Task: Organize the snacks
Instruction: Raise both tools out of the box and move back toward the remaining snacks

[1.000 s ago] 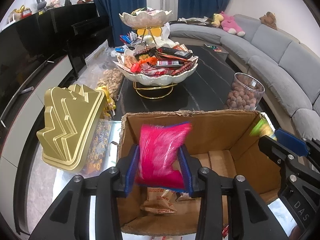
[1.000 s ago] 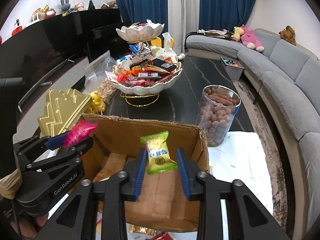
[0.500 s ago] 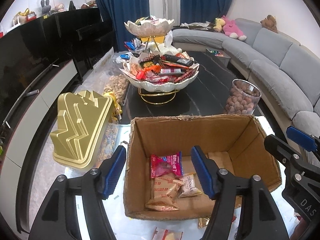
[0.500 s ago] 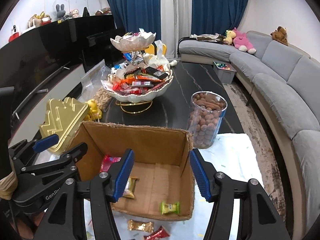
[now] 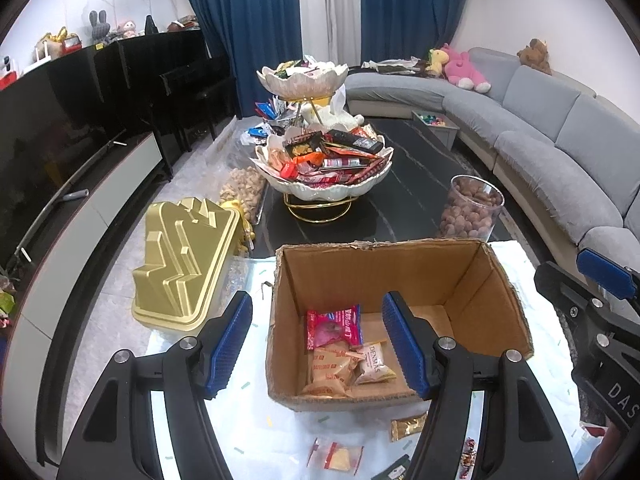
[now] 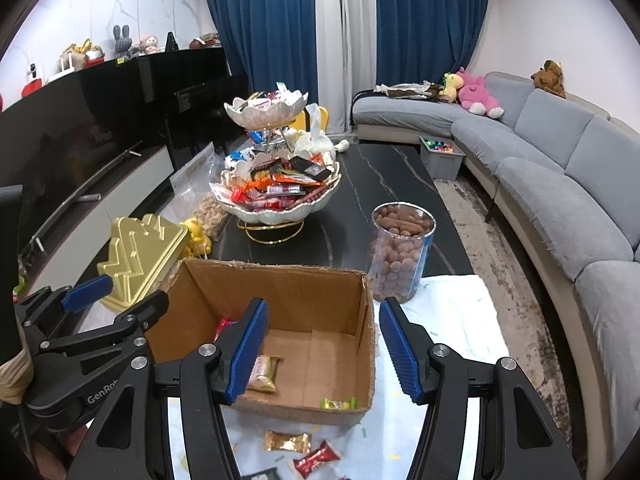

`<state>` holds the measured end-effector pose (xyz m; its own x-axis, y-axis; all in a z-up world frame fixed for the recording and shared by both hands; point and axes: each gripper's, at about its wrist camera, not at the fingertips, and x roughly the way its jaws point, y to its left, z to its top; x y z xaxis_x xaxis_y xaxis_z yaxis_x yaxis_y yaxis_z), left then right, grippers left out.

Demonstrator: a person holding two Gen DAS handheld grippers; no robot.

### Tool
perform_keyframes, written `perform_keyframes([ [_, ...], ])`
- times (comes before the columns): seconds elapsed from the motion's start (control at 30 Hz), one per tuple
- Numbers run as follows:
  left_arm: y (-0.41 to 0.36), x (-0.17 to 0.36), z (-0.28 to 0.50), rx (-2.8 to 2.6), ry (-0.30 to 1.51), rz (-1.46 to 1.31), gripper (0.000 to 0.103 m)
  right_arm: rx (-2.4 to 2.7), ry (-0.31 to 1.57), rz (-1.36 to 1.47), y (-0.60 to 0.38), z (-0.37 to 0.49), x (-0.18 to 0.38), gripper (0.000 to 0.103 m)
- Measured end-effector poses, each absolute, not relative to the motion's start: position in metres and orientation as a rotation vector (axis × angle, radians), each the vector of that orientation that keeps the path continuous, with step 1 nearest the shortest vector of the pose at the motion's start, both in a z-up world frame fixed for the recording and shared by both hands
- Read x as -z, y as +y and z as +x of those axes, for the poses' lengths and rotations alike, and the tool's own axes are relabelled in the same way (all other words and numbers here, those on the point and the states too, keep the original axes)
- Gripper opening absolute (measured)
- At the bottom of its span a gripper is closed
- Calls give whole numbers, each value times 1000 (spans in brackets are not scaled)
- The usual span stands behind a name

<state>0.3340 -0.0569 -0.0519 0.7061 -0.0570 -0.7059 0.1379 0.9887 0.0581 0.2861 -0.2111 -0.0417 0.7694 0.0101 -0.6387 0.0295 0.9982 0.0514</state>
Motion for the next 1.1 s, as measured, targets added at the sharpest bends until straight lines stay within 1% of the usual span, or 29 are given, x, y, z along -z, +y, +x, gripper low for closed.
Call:
perform_keyframes([
  [0.7, -56, 23, 269, 117, 729, 117, 67, 27, 647, 60, -213, 225, 20, 59],
  [1.1, -54, 20, 243, 120, 714, 123, 67, 22, 635, 62, -212, 200, 18, 59],
])
